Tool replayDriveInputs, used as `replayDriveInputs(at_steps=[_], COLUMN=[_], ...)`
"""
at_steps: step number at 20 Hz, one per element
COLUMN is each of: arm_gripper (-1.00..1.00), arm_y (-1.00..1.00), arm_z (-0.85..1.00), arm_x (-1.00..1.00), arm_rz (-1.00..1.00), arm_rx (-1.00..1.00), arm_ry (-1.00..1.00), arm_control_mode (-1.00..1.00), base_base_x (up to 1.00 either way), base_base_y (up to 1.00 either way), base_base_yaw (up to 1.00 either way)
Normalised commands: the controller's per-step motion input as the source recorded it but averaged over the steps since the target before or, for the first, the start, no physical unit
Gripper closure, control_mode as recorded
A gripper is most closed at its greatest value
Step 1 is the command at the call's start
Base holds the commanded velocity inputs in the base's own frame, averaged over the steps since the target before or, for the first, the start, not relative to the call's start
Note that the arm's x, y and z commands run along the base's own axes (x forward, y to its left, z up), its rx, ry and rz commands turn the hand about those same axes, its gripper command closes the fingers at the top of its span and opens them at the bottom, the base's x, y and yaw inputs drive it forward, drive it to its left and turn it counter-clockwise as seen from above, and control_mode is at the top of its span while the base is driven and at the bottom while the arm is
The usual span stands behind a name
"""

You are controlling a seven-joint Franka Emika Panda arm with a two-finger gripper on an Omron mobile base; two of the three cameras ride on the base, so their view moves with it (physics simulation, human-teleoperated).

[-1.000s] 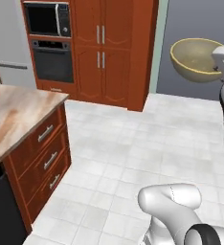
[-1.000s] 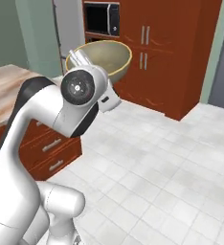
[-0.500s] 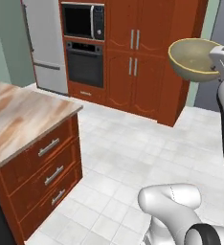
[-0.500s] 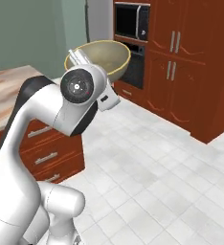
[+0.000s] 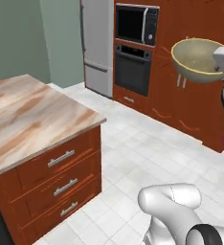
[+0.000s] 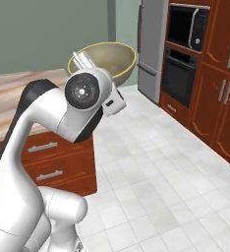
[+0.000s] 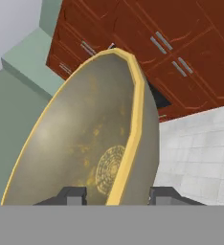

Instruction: Pick up the bowls from the cabinet and place each bowl in front of a stool on the dining counter.

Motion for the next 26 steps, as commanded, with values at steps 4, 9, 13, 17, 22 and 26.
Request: replayDriveInputs(at_steps=[4, 9, 13, 17, 22, 26], arm_gripper=[1.0, 1.0, 1.0, 1.0, 1.0, 1.0], arm_y=[0.0, 0.0, 0.0, 0.0, 0.0, 0.0], arm_z=[0.0, 0.0, 0.0, 0.0, 0.0, 0.0], arm_x=[0.0, 0.0, 0.0, 0.0, 0.0, 0.0], arm_rz=[0.0, 0.0, 0.0, 0.0, 0.0, 0.0], arm_rx=[0.0, 0.0, 0.0, 0.0, 0.0, 0.0], arm_ry=[0.0, 0.0, 0.0, 0.0, 0.0, 0.0], arm_control_mode=[1.0, 1.0, 1.0, 1.0, 1.0, 1.0], base_base_x=[1.0, 0.98, 0.89, 1.0, 1.0, 1.0], base_base_y=[-0.79, -1.0, -1.0, -0.89, -0.31, -0.01], base_base_yaw=[0.43, 0.26, 0.12, 0.06, 0.08, 0.22])
